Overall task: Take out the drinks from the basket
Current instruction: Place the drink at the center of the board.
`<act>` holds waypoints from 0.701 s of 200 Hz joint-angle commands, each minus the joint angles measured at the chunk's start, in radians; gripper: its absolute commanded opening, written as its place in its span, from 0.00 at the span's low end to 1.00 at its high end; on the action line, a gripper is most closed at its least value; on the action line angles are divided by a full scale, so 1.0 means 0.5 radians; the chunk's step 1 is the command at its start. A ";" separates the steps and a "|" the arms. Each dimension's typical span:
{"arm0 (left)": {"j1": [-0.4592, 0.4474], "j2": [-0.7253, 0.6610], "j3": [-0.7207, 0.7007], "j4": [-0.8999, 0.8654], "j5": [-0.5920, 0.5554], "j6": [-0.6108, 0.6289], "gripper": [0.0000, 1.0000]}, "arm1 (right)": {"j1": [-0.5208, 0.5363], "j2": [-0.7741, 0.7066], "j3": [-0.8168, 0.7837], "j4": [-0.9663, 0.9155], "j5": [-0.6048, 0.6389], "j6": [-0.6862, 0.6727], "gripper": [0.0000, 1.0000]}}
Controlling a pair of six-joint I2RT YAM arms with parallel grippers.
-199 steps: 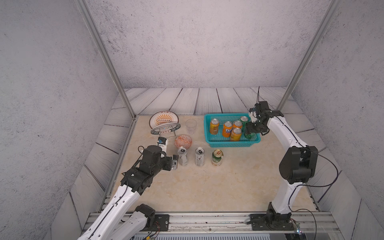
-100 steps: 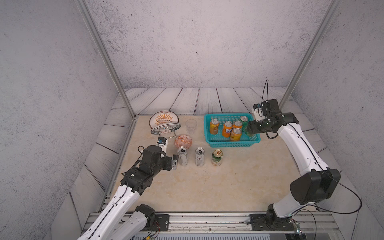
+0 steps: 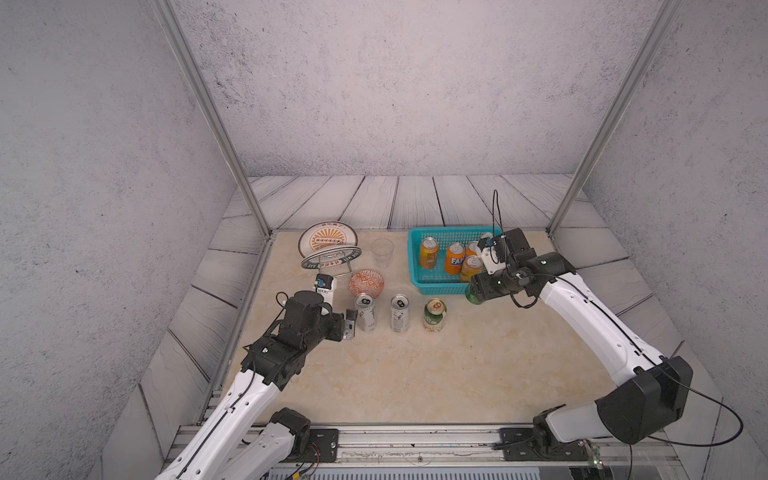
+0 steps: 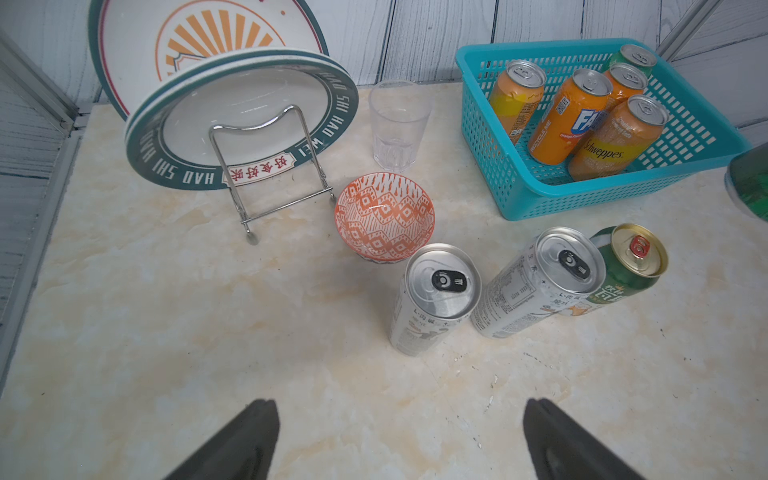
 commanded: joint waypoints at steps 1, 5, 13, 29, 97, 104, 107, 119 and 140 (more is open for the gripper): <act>0.015 -0.031 -0.012 0.026 0.010 0.000 0.99 | 0.040 -0.143 -0.049 0.161 0.060 0.088 0.61; 0.015 -0.031 -0.013 0.027 0.008 0.000 0.99 | 0.051 -0.145 -0.070 0.169 0.060 0.092 0.61; 0.015 -0.034 -0.012 0.028 0.008 0.000 0.99 | 0.061 -0.150 -0.103 0.190 0.063 0.104 0.61; 0.016 -0.039 -0.012 0.029 0.010 0.000 0.99 | 0.091 -0.153 -0.166 0.227 0.066 0.124 0.61; 0.015 -0.053 -0.023 0.019 0.005 -0.003 0.99 | 0.130 -0.042 -0.283 0.263 0.114 0.158 0.61; 0.015 -0.053 -0.023 0.017 0.007 -0.003 0.99 | 0.132 -0.031 -0.296 0.270 0.137 0.164 0.61; 0.015 -0.053 -0.024 0.016 0.005 -0.003 0.99 | 0.133 -0.027 -0.302 0.276 0.147 0.163 0.61; 0.016 -0.056 -0.025 0.018 0.002 -0.003 0.99 | 0.132 -0.009 -0.329 0.297 0.164 0.161 0.61; 0.016 -0.058 -0.025 0.017 0.002 -0.007 0.99 | 0.131 0.016 -0.383 0.356 0.161 0.167 0.61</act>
